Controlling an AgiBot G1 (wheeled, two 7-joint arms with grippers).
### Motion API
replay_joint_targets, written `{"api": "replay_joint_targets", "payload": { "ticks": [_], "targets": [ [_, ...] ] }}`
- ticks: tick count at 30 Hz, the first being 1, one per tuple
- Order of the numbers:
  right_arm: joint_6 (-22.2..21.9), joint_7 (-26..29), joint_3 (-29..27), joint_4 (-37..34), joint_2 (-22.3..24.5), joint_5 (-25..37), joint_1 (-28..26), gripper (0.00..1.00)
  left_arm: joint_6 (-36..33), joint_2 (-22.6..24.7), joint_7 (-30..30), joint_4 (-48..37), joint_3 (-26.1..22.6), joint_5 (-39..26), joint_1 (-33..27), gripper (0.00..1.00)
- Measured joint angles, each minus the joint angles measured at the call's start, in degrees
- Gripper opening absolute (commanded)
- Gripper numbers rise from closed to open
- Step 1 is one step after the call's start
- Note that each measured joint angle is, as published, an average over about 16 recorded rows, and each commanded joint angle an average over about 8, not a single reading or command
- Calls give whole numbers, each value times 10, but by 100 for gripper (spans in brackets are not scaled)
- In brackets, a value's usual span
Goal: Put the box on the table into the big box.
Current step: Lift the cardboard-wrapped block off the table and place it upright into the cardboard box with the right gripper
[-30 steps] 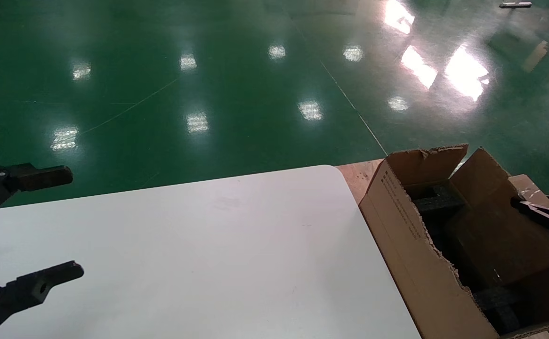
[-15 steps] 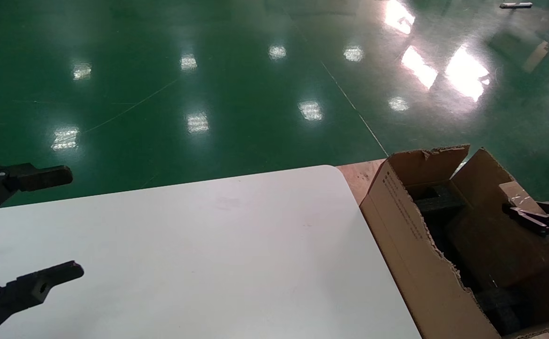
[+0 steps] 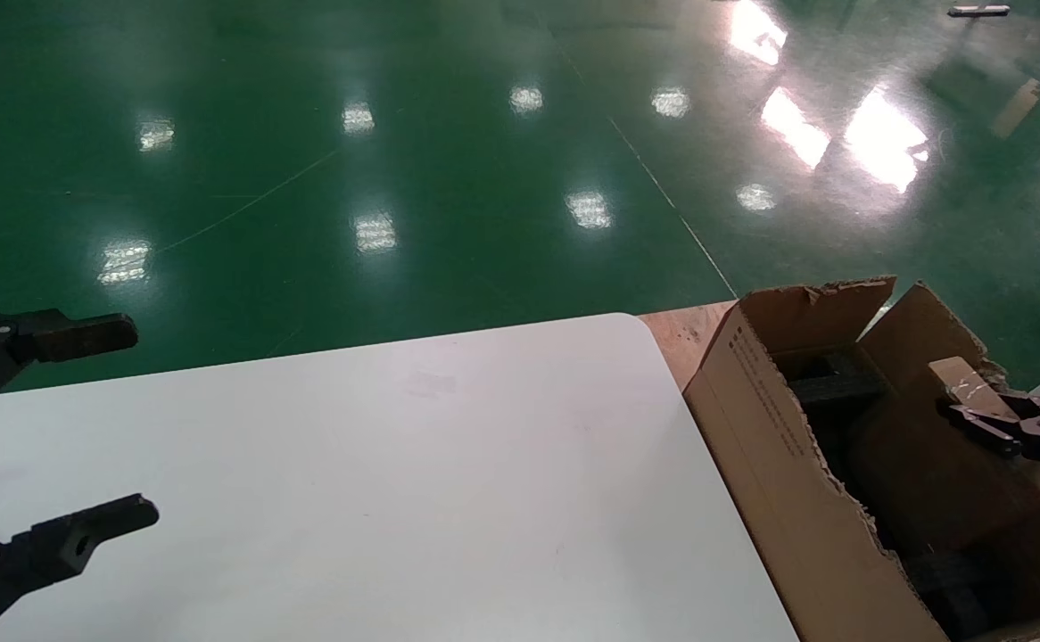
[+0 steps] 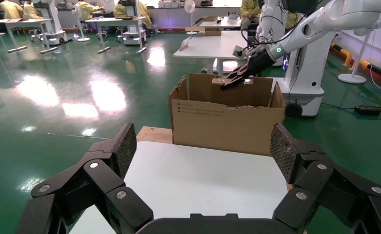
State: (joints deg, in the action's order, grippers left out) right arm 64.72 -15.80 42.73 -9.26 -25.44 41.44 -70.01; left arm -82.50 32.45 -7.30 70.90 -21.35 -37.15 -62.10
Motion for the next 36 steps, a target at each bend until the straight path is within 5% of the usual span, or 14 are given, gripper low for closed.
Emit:
{"api": "replay_joint_targets", "payload": {
  "ticks": [4,11,19,36],
  "targets": [
    [-6,2,0,12,1,1,6,0,0,0,0,0,0,0,0,100],
    [-16,-1,0,37,4,0,5,18,0,0,0,0,0,0,0,100],
    [-27,-8,1,62,7,2,-3,98,0,0,0,0,0,0,0,100],
    [-30,-11,1,66,8,1,-5,100,0,0,0,0,0,0,0,100]
  ]
}}
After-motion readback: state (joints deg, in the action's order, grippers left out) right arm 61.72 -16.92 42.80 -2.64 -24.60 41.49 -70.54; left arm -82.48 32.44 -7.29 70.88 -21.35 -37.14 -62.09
